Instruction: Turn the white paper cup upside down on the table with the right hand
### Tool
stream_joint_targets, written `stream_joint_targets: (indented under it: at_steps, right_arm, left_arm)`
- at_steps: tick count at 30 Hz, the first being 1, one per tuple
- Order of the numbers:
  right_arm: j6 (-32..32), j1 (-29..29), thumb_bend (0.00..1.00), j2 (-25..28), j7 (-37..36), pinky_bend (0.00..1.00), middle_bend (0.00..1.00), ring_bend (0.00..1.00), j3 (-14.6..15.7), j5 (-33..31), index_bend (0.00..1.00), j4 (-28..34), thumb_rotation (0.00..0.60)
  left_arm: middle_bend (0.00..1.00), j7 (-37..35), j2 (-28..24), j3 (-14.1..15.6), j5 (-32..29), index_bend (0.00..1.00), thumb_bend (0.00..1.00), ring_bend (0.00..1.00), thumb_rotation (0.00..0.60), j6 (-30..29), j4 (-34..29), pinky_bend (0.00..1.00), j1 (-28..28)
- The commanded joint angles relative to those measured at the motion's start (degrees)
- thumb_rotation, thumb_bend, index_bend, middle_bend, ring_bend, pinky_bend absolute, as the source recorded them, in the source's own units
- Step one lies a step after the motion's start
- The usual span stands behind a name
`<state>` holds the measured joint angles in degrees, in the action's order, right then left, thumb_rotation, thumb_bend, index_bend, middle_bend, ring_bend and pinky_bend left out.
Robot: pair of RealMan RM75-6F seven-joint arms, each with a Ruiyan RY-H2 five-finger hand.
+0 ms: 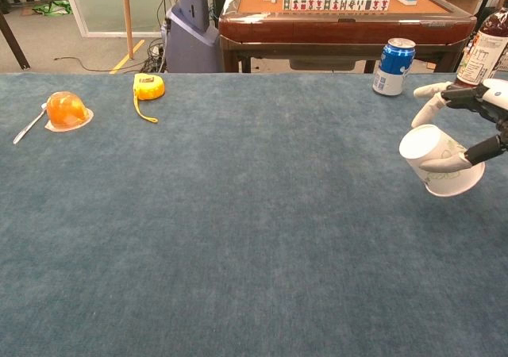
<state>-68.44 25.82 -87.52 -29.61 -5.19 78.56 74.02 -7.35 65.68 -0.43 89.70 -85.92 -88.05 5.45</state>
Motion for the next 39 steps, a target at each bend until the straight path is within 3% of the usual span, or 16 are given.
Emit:
stream_joint_targets:
  at_steps: [1, 18, 39]
  right_arm:
    - [-2.7, -2.2, 0.07, -4.5, -9.4, 0.0, 0.09, 0.0, 0.0, 3.3, 0.52, -7.7, 0.6]
    - [-7.1, -4.1, 0.02, -13.7, -21.4, 0.0, 0.1, 0.0, -1.6, 5.0, 0.52, -21.2, 0.6]
    - [-7.1, -4.8, 0.0, -15.3, -23.0, 0.0, 0.09, 0.0, -0.5, 6.8, 0.51, -25.9, 0.6]
  left_arm:
    - [0.21, 0.1, 0.0, 0.0, -0.1, 0.39, 0.15, 0.17, 0.6, 0.1, 0.1, 0.42, 0.0]
    - [0.21, -0.3, -0.1, -0.1, -0.4, 0.39, 0.15, 0.17, 0.6, 0.4, 0.0, 0.42, 0.1]
    - [0.21, -0.4, -0.2, -0.1, -0.6, 0.39, 0.15, 0.17, 0.6, 0.5, 0.1, 0.42, 0.1]
